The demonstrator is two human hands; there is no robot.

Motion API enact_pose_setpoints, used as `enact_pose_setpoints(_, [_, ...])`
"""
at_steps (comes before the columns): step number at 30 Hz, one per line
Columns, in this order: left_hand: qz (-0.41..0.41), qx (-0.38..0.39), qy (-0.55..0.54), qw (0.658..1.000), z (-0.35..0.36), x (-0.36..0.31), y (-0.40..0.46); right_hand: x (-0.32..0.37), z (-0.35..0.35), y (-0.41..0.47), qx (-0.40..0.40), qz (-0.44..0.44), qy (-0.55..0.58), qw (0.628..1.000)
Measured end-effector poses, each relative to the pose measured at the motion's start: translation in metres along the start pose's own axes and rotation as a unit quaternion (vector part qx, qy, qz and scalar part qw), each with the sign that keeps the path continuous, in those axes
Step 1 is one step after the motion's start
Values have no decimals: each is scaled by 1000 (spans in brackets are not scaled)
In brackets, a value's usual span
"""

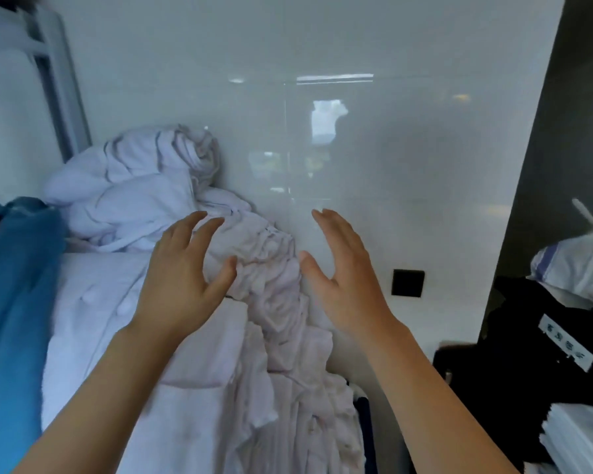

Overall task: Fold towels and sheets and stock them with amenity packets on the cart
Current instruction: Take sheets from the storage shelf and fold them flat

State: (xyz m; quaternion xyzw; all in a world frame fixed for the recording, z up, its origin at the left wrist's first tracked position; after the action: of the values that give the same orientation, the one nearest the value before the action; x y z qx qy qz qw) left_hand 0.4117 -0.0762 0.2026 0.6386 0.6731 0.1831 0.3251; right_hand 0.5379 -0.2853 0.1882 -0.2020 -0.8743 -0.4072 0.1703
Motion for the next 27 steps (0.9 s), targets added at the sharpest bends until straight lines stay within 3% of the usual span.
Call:
enact_pose_setpoints(13, [-98, -36, 81, 991, -76, 64, -51, 73, 77, 48, 70, -90, 77, 990])
enact_pose_setpoints(27, [-123, -62, 96, 986, -202, 208, -142, 247, 223, 78, 76, -136, 83, 984])
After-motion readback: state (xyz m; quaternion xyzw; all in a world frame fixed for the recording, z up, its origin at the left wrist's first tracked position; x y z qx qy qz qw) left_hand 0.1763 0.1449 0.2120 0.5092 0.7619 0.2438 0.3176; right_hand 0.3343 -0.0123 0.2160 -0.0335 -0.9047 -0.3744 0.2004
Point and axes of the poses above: each hand's wrist, its own y-axis towards the middle knuckle, its own z-axis out of the palm, x = y × z, the point moved 3 cm from there along y, towards the middle knuckle, and after that the axes turned 14 degrees about x, right-handed, at the moved point
